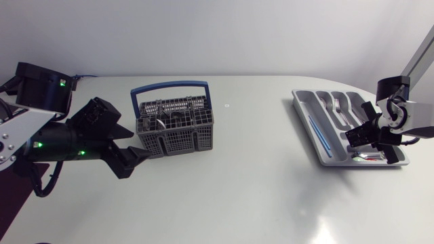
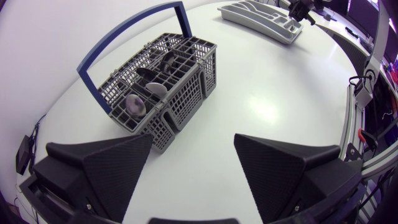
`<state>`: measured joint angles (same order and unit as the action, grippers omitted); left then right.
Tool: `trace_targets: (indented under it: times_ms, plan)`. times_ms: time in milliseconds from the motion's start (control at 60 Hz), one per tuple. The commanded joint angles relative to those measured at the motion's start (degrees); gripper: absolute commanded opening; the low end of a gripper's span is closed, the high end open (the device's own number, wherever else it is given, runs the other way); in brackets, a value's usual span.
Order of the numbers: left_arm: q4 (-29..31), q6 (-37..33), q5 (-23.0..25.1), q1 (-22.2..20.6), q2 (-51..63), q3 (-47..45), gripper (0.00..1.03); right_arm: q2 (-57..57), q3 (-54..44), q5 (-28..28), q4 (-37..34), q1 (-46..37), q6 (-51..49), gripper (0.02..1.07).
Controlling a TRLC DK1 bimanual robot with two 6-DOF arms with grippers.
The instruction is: Unload the cutlery basket into the drawer organizer.
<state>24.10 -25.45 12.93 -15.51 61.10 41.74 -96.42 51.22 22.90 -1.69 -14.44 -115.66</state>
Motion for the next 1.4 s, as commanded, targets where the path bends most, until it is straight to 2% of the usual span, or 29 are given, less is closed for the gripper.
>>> trace_targets:
  times_ms: [0,183,283,400,550,667,883,1017,1200,1250,1383]
  plan:
    - [-0.28,0.84,-0.36,0.30,-1.07,-0.69,0.92,-0.08,-2.71,-2.24,-2.00,0.64,3.07,0.10]
    - [-0.28,0.84,-0.36,0.48,-1.07,-0.69,0.92,-0.26,-3.41,-5.84,-2.61,0.46,6.14,0.10]
    - [-0.19,0.84,-0.36,0.48,-1.07,-0.60,0.92,-0.52,-3.59,-7.87,-2.70,-0.07,7.64,0.24]
    - [-0.19,0.93,-0.36,0.39,-1.07,-0.60,0.92,-0.52,-2.79,-10.59,-4.46,-1.03,9.57,0.31]
    - [-0.10,1.02,-0.45,0.39,-1.16,-0.34,0.92,0.62,1.60,-15.78,-10.79,-3.58,13.97,0.47]
    - [0.51,0.93,-0.45,0.48,-1.42,0.19,0.92,4.84,11.00,-24.48,-23.35,-5.78,20.29,0.55]
    - [2.18,1.81,-0.36,0.39,-1.42,2.39,0.92,8.27,23.05,-35.20,-40.32,-5.43,33.21,0.55]
    - [2.62,3.39,-0.36,0.39,-0.46,3.79,0.92,7.65,28.23,-38.36,-50.43,-2.79,40.77,0.55]
    - [3.15,7.70,-0.36,0.48,1.83,7.31,0.92,8.18,29.02,-41.53,-53.77,1.52,47.98,0.56]
    - [3.24,9.54,-0.36,0.39,2.88,8.54,0.92,8.18,29.02,-41.62,-53.85,3.01,51.23,0.60]
    - [4.29,13.94,-0.54,-0.05,5.26,11.88,0.92,8.09,27.88,-43.29,-54.91,7.32,57.03,0.62]
